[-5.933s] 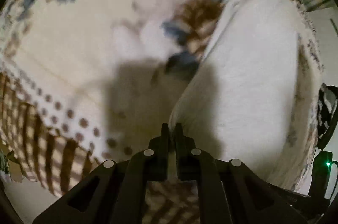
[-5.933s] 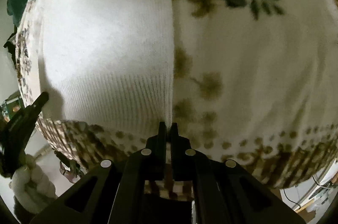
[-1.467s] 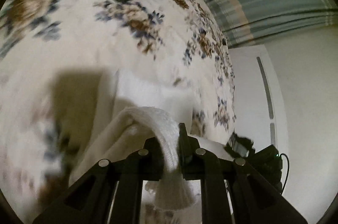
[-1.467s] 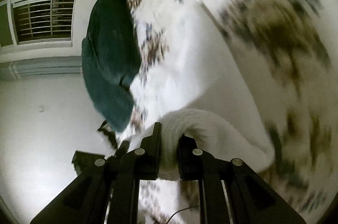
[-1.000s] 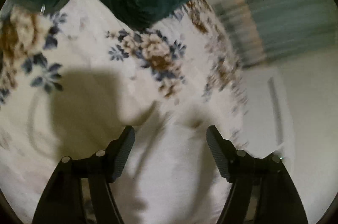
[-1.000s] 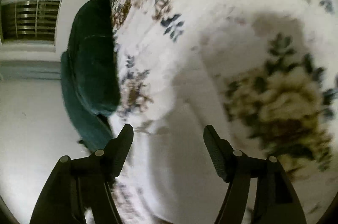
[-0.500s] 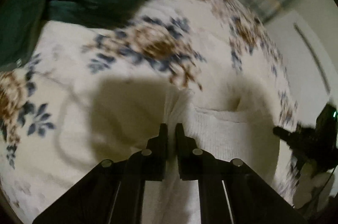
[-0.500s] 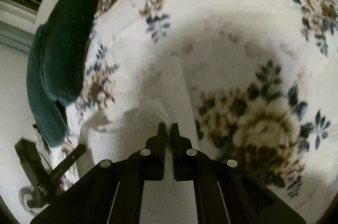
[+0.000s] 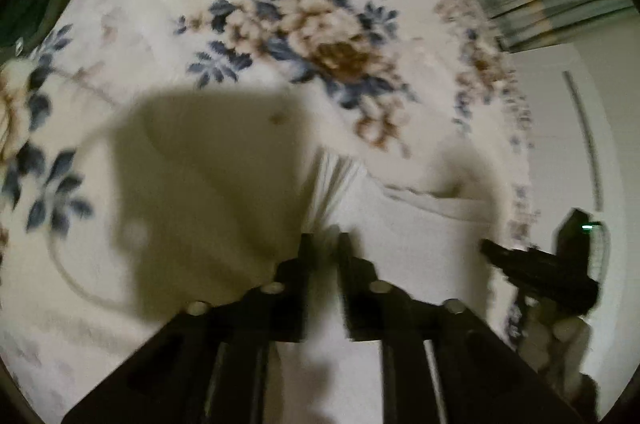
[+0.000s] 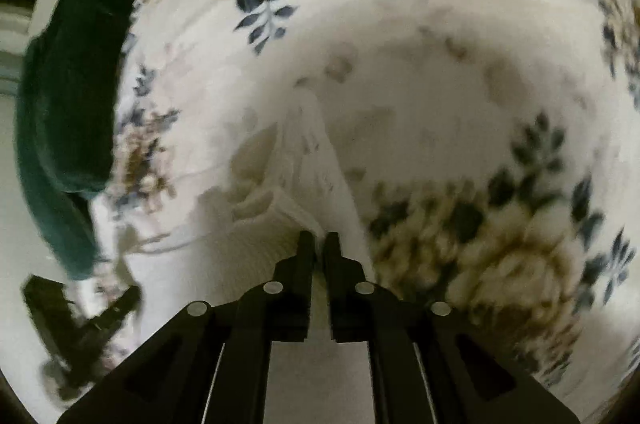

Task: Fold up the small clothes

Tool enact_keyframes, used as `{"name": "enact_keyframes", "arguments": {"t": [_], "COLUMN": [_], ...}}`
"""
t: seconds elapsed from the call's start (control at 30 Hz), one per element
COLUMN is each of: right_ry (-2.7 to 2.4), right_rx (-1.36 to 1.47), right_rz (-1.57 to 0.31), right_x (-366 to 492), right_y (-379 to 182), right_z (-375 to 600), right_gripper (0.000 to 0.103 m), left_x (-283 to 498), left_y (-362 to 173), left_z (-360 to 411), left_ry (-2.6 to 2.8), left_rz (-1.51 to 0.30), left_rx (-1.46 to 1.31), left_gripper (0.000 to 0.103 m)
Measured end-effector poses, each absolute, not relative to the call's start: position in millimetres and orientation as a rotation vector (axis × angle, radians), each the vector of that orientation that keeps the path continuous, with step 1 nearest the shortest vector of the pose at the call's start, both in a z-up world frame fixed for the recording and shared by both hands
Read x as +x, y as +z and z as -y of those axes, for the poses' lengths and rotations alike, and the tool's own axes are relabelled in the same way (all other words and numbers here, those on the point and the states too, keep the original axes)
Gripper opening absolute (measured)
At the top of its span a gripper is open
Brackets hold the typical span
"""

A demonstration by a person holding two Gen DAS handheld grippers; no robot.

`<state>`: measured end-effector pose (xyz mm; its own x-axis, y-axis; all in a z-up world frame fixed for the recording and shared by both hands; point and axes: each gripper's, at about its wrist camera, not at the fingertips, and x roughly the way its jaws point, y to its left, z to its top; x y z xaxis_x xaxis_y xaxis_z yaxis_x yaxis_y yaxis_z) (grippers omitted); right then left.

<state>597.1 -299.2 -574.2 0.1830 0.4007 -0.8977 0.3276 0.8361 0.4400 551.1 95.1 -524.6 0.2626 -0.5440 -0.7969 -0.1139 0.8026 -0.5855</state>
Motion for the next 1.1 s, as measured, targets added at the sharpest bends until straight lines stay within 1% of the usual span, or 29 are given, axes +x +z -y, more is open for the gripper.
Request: {"name": "enact_keyframes", "arguments": {"t": [0.03,0.07,0.1,0.23,0.33,0.37,0.4,0.43,0.47,0.5,0.57,0.6,0.7,0.73,0.77,0.8,0.83,0.87,0.9,0.93,0.97,1.0,1.1], "right_ry": [0.075,0.084,0.090,0.149,0.207,0.219,0.228,0.232,0.228,0.212,0.180,0.153,0.083,0.105,0.146,0.165,0.184,0.213,0.236,0.259,0.289,0.321,0.385], "right_rx": [0.654,0.665,0.666,0.670,0.722,0.742,0.758,0.773,0.798,0.817,0.815,0.815,0.759,0.759,0.743,0.739,0.753,0.788,0.825,0.870,0.914,0.950,1.019], "right_rz": [-1.407,-1.390,-1.377,-1.413,-1.458,-1.480,-1.501,-1.518,-1.512,-1.475,-1.441,-1.419,-1.447,-1.473,-1.493,-1.497,-1.498,-1.498,-1.489,-1.466,-1.450,-1.448,-1.500], "right_x": [589,576,564,511,479,471,465,458,452,446,442,440,441,444,448,453,457,461,463,465,468,471,484], "right_y": [-571,-565,-560,-557,-566,-573,-580,-587,-593,-593,-589,-586,-593,-597,-597,-595,-593,-592,-592,-593,-597,-603,-639], "right_z": [303,308,311,311,304,300,296,293,291,290,292,297,304,300,293,291,293,296,301,306,310,312,309], "right_gripper": [0.027,0.044,0.052,0.052,0.052,0.052,0.052,0.052,0.049,0.029,0.010,0.007,0.006,0.007,0.007,0.012,0.013,0.024,0.051,0.064,0.083,0.088,0.091], "left_x": [537,527,515,468,443,438,434,431,430,430,430,433,439,440,441,440,441,440,441,442,446,452,470], "left_y": [-518,-513,-509,-512,-525,-530,-533,-534,-532,-528,-515,-514,-532,-535,-534,-530,-524,-520,-519,-521,-527,-536,-570], "left_z": [-101,-104,-108,-106,-92,-88,-84,-82,-80,-79,-85,-89,-103,-102,-99,-98,-97,-99,-101,-106,-108,-109,-105], "left_ry": [-0.330,-0.337,-0.344,-0.391,-0.406,-0.399,-0.393,-0.393,-0.394,-0.387,-0.368,-0.359,-0.340,-0.371,-0.399,-0.415,-0.431,-0.442,-0.447,-0.444,-0.448,-0.453,-0.462], "left_rz": [-1.278,-1.267,-1.252,-1.266,-1.304,-1.308,-1.306,-1.286,-1.273,-1.262,-1.223,-1.218,-1.281,-1.304,-1.320,-1.320,-1.306,-1.287,-1.263,-1.241,-1.234,-1.243,-1.311], "left_rx": [-0.634,-0.651,-0.674,-0.743,-0.732,-0.724,-0.719,-0.724,-0.719,-0.698,-0.667,-0.661,-0.704,-0.731,-0.751,-0.757,-0.761,-0.770,-0.786,-0.815,-0.846,-0.876,-0.936], "left_gripper": [0.033,0.044,0.050,0.051,0.051,0.048,0.042,0.030,0.016,0.010,0.009,0.007,0.007,0.007,0.011,0.019,0.025,0.042,0.061,0.066,0.066,0.066,0.066]}}
